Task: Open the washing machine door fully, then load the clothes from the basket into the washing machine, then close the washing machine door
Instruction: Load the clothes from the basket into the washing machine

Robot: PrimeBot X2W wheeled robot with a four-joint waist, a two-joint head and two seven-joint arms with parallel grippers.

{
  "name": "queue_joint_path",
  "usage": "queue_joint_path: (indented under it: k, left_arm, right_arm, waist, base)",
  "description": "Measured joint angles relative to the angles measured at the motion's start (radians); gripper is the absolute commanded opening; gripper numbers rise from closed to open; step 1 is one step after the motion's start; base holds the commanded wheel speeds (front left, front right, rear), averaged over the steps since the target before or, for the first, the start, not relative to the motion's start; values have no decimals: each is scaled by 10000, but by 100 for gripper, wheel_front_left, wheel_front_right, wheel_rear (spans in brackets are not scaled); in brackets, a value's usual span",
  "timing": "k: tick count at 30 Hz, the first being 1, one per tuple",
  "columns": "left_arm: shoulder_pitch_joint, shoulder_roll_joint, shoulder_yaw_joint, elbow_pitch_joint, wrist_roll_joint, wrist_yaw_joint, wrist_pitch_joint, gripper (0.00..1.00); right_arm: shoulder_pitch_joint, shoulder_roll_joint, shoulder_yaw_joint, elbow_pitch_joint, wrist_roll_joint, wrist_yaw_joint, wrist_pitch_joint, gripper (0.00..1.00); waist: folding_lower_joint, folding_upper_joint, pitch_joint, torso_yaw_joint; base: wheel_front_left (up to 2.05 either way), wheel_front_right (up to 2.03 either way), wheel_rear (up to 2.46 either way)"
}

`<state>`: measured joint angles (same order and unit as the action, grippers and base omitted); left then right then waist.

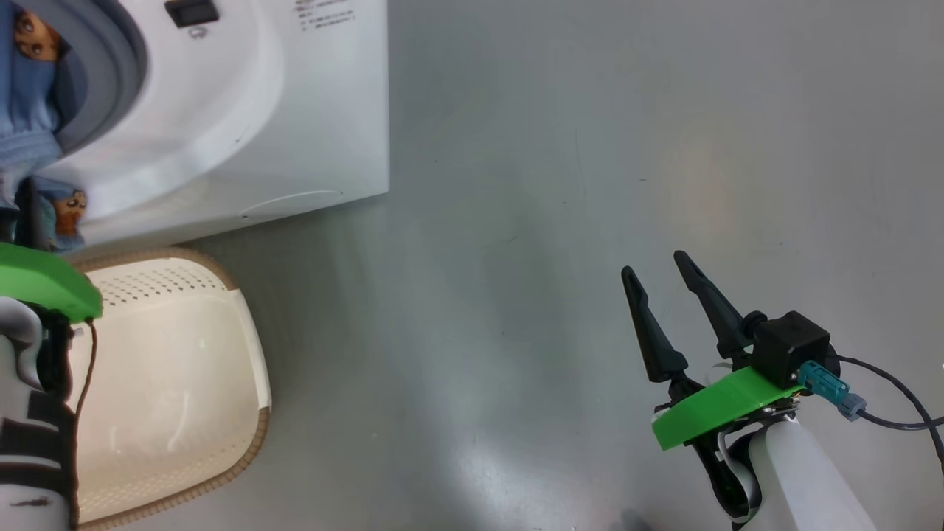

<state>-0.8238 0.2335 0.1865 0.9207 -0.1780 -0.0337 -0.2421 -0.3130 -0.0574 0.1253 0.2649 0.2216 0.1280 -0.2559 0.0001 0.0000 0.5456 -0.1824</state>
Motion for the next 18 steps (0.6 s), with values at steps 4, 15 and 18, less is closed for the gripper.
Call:
queue_joint_path:
  k: [4, 15, 18]
  left_arm:
    - [278, 73, -247, -531, 410, 178, 33, 0]
    - [242, 339, -744, -1214, 759, 251, 199, 0]
    - [371, 299, -721, -1465, 654, 247, 309, 0]
  right_arm:
    - [-1, 0, 23, 27, 10, 0, 0, 100]
    - [6, 2, 161, 119, 104, 0, 0, 100]
    - [13, 2, 188, 140, 104, -2, 0, 100]
  waist:
    - [0, 0, -61, 94]
    - [-2, 0, -396, 252]
    - [-2, 0, -489, 254]
  base:
    - [0, 0, 0]
    - [0, 0, 0]
    - [0, 0, 0]
